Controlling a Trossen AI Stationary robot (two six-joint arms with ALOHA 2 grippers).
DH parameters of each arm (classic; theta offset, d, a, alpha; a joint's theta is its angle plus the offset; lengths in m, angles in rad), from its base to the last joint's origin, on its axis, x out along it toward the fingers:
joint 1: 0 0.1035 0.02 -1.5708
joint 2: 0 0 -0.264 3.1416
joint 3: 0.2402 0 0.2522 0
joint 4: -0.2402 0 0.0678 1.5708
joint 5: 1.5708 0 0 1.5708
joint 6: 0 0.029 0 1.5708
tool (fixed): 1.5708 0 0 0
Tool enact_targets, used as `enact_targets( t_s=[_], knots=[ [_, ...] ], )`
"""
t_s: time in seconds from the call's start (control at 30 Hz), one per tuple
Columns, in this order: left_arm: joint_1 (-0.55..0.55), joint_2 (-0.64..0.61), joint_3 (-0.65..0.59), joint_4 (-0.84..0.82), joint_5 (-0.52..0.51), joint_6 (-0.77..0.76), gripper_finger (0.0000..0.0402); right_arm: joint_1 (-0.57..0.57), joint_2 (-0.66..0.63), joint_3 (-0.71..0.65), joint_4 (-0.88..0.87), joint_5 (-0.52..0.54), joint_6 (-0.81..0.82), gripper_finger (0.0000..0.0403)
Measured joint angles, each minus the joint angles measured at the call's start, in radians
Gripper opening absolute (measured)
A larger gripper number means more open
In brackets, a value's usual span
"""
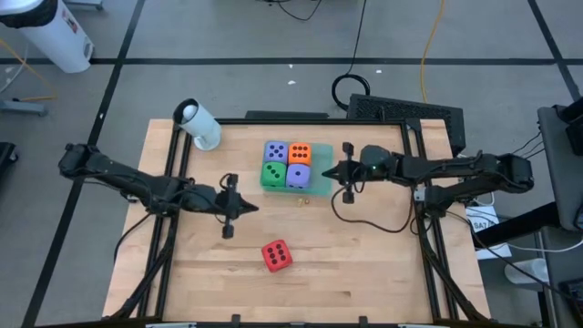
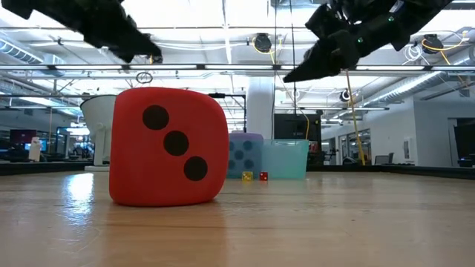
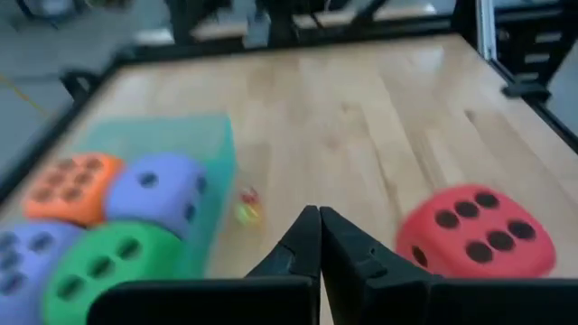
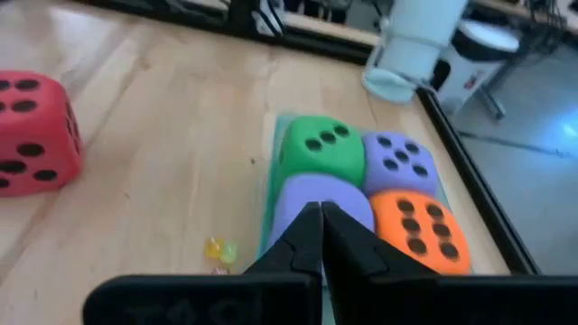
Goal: Pick & Place Dice
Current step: Put the large red dice into the blue bin
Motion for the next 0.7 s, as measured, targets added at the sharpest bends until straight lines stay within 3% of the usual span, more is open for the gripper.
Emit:
enact_targets(
  t_s=[0.17,0.37,0.57,0.7],
  knots=[
    [0.056,-0.040,0.000,0.075,0.003,0.142,0.0006,0.055,0.041,0.000,0.111,0.008,0.030,0.0000],
    [0.188,-0.062,0.000,0.185,0.099,0.216,0.0011,0.114,0.126,0.042,0.140,0.089,0.056,0.0000],
    [0.299,-0.017,-0.004,0.162,0.108,0.211,0.0004,0.182,0.293,0.205,0.056,0.087,0.039,0.0003],
    [0.347,-0.004,-0.016,0.143,0.098,0.215,0.0008,0.230,0.407,0.325,-0.021,0.084,-0.017,0.0043]
  ],
)
